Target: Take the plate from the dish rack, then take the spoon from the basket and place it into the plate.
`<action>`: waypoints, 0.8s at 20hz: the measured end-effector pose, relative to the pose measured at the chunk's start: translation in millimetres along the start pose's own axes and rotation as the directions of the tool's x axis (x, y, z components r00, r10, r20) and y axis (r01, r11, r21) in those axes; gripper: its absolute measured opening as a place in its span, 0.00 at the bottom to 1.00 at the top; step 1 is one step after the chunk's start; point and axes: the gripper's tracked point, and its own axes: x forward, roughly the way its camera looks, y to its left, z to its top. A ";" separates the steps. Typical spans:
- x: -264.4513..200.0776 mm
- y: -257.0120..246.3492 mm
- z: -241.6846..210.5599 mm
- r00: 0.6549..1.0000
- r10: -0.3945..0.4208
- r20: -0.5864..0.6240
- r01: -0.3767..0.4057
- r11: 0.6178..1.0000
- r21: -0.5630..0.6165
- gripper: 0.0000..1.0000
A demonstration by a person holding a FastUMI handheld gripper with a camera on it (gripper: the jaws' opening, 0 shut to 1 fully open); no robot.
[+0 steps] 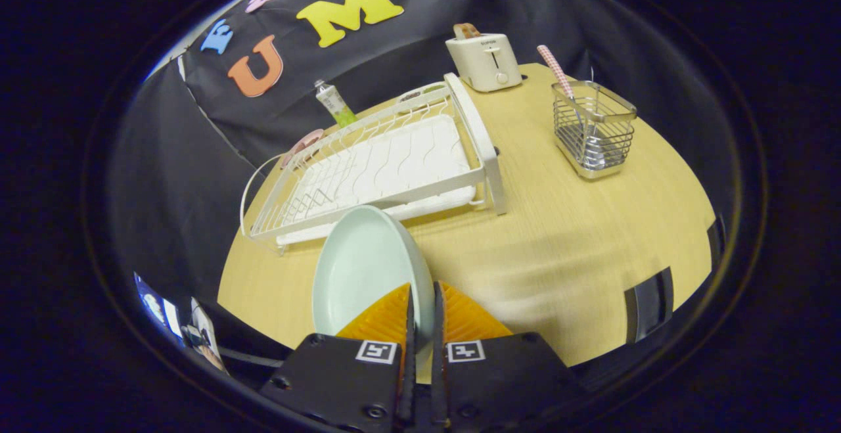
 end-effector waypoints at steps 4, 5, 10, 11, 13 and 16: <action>11.3 -12.1 -4.6 1.000 0.012 0.011 -0.011 0.998 -0.056 0.18; 16.2 -18.6 -6.0 1.000 -0.007 0.009 0.008 0.997 -0.072 0.20; 26.1 -22.8 -13.2 0.999 0.007 0.046 -0.004 0.998 -0.066 0.28; 26.9 -28.0 -13.4 0.998 -0.022 0.059 0.027 0.995 -0.097 0.30; 24.8 -31.7 -16.0 0.996 -0.050 0.075 0.060 0.988 -0.139 0.33; 17.1 -34.5 -6.3 0.988 -0.064 0.142 0.088 0.980 -0.176 0.65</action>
